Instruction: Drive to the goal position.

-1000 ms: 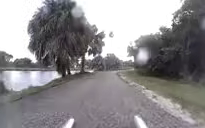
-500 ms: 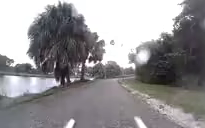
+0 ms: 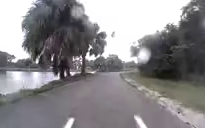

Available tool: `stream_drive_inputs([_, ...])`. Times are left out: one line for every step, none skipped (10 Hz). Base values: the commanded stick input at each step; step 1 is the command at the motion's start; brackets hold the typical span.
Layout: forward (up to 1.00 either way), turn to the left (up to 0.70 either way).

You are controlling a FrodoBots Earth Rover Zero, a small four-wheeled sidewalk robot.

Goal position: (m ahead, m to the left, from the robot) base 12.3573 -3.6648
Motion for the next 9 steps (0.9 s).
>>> stream_drive_inputs([0.85,0.00])
stream_drive_inputs([0.85,0.00])
stream_drive_inputs([0.85,0.00])
stream_drive_inputs([0.85,0.00])
stream_drive_inputs([0.85,0.00])
stream_drive_inputs([0.85,0.00])
stream_drive_inputs([0.85,0.00])
stream_drive_inputs([0.85,0.00])
stream_drive_inputs([0.85,0.00])
